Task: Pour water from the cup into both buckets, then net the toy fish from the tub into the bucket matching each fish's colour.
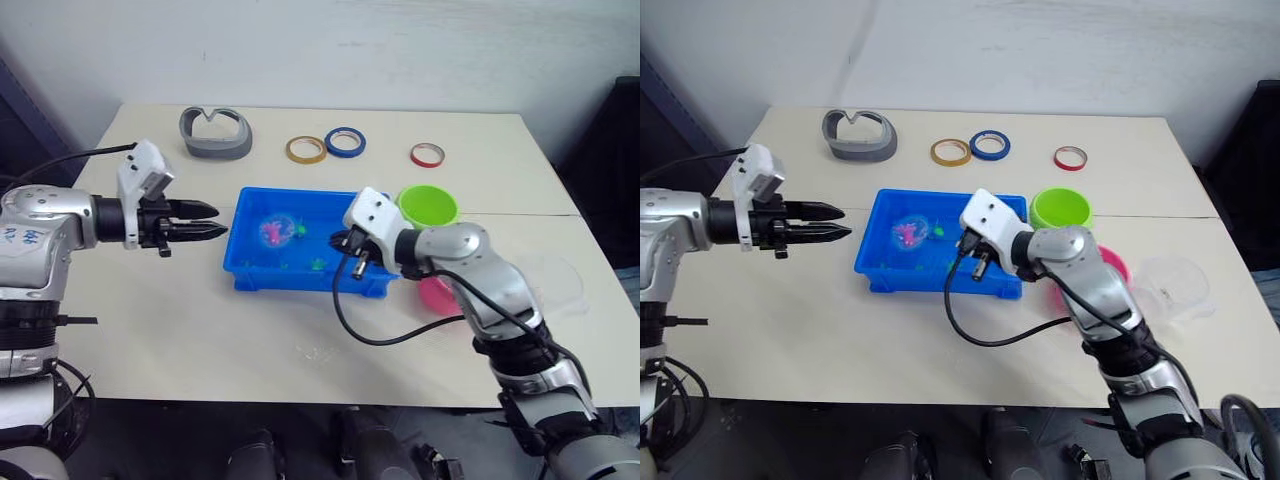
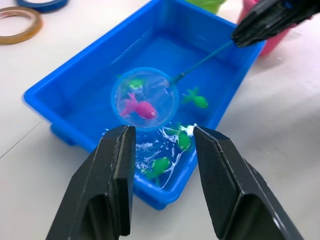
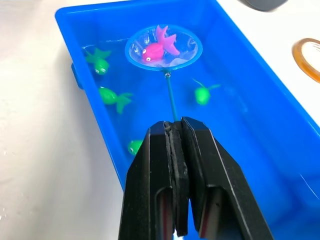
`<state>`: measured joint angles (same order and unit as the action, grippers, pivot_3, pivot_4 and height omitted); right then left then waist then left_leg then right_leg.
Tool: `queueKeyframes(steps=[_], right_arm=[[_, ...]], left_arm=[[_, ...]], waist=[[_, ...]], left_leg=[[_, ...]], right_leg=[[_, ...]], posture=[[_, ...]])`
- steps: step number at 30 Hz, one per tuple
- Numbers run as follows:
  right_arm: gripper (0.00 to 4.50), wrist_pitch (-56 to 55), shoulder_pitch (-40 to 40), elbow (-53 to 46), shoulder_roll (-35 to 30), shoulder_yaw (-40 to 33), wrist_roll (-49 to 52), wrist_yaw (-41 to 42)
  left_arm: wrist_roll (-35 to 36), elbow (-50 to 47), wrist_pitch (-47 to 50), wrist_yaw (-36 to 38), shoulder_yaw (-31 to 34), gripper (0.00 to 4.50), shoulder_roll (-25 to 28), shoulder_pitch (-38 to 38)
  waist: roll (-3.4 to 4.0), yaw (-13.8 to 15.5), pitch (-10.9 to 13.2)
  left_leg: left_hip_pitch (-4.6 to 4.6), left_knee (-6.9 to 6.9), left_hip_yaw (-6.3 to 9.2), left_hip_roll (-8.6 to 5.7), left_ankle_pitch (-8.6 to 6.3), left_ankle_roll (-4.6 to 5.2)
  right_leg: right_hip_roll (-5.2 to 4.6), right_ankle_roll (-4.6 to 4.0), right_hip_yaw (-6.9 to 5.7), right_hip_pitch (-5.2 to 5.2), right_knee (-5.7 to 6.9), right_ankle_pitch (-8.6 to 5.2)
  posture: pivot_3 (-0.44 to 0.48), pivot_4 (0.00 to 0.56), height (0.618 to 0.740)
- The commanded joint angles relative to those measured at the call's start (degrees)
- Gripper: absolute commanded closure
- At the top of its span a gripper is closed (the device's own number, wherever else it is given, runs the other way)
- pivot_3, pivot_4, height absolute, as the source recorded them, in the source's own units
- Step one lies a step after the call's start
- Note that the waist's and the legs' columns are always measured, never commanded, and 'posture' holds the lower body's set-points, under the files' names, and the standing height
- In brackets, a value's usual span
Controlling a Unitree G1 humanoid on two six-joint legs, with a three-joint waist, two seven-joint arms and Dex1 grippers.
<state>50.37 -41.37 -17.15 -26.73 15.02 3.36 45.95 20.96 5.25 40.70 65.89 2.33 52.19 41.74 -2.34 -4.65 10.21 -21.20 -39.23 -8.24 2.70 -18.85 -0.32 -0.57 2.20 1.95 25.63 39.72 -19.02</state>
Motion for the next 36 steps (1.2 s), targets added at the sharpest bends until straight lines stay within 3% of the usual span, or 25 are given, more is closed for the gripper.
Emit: queueKeyframes(steps=[1,10,24,32,36], right_arm=[[4.50,1.1,0.3,-4.6,-3.5,-3.5,2.3,0.9],[4.50,5.9,5.0,-12.9,-13.5,-11.2,8.4,2.6],[4.50,9.7,9.9,-18.1,-21.7,-18.6,15.2,1.2],[4.50,17.9,15.5,-24.8,-29.9,-35.9,22.5,3.3],[4.50,21.3,23.9,-27.7,-34.8,-47.8,22.6,5.4]], left_arm=[[0.6,0.0,-1.2,1.8,-1.4,2.38,-0.8,3.3],[-1.5,6.2,-7.0,4.5,-5.8,2.38,-5.7,8.2],[-4.6,16.6,-16.2,6.3,-8.5,2.38,-14.1,14.3],[-6.2,26.0,-22.9,9.6,-9.8,2.38,-20.4,19.9],[-6.6,30.3,-25.8,10.9,-9.7,2.38,-23.0,22.3]], waist=[[0.00,-0.1,0.0],[0.01,0.2,0.0],[0.01,0.6,0.0],[0.04,1.7,0.0],[0.04,1.9,0.0]], left_leg=[[0.00,0.00,0.00,0.00,0.00,0.00],[0.00,0.02,0.00,0.01,0.00,0.00],[-0.01,0.02,-0.01,0.01,-0.01,0.01],[-0.02,0.05,-0.01,0.01,-0.01,0.02],[-0.04,0.07,0.01,0.00,-0.02,0.04]], right_leg=[[0.00,0.00,0.00,0.00,-0.01,0.00],[0.02,0.00,0.02,0.00,-0.03,0.00],[0.02,0.01,0.04,-0.01,-0.10,0.00],[0.03,0.01,0.03,-0.01,-0.17,0.00],[0.04,0.01,0.03,-0.03,-0.22,0.00]], posture=[[0.000,0.150,0.738],[0.000,0.150,0.738],[0.000,0.150,0.738],[0.000,0.150,0.738],[0.000,0.150,0.738]])
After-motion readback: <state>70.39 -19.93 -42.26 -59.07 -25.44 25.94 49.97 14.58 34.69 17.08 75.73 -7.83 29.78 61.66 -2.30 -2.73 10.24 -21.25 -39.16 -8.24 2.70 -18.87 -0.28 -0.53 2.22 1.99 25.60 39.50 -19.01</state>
